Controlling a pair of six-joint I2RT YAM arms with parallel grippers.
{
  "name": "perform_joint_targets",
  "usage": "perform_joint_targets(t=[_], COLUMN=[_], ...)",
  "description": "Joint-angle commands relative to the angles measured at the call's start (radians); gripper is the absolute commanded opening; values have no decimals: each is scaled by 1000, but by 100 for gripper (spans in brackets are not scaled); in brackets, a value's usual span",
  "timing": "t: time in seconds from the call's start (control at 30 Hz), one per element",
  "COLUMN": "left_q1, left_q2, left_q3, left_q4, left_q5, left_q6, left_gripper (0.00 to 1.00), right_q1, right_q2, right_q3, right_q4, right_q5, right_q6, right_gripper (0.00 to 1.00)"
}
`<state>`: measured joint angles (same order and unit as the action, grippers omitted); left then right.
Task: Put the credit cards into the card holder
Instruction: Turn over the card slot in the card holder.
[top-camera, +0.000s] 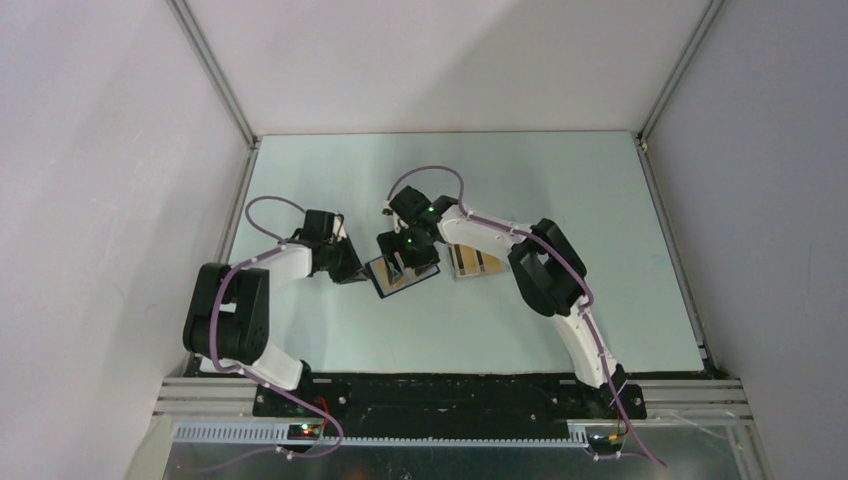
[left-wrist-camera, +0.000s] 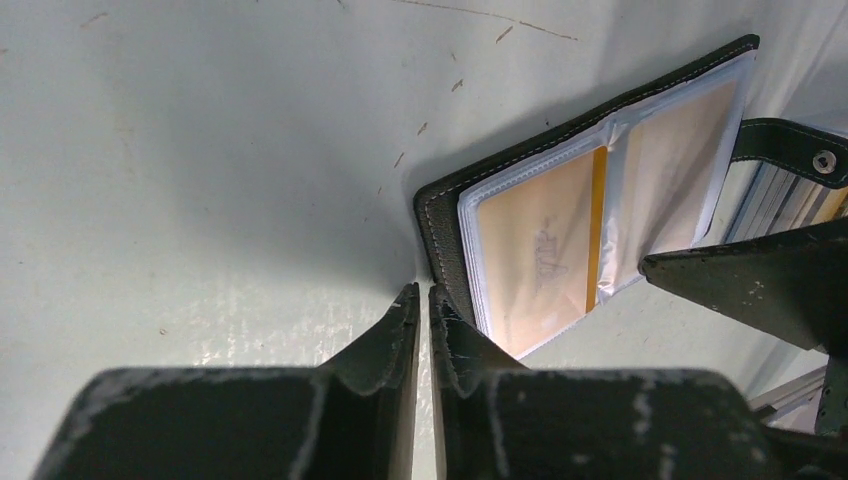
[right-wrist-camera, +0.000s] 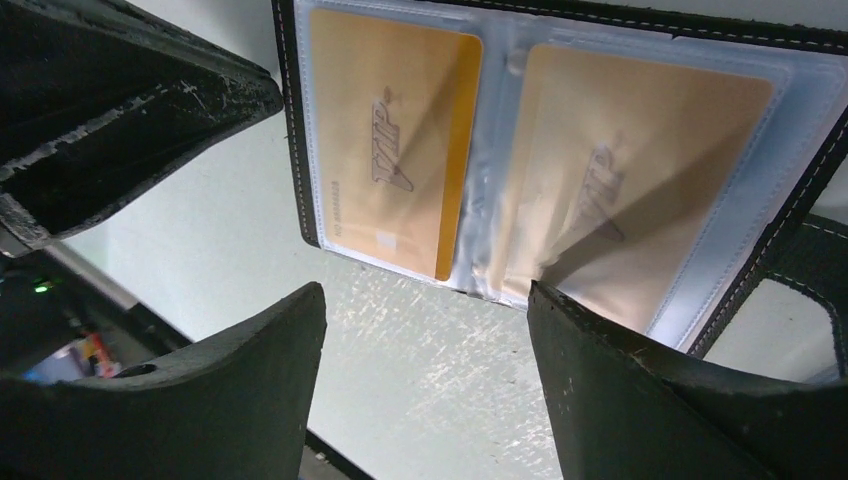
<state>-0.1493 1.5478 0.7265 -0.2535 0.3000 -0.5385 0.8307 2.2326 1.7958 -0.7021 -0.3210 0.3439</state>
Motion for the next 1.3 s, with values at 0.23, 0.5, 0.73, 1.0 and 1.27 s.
perform_joint_targets(t=[0.23,0.5,0.73,1.0,1.27], left_q1=[-19,-6,85,172,290], left_q2=[44,46,-88,-201,-347], left_q3=[20,11,-25,-46,-39], left_q4=[-11,-8,-3,-3,-3], left_q5=[-39,-11,40,82,190], left_q6=[26,19,-5,-29,-67], left_gripper=[12,13,25,36,37], right_q1=[83,116,132,151,171], right_q2=[35,22,90,149,319], right_q3=[126,46,84,125,334], right_q4=[-60,72,88,29,-163], right_q5=[316,348,293,346,428], right_q6=[-98,-75,-55,-60,-64], right_gripper=[82,82,80,75,65])
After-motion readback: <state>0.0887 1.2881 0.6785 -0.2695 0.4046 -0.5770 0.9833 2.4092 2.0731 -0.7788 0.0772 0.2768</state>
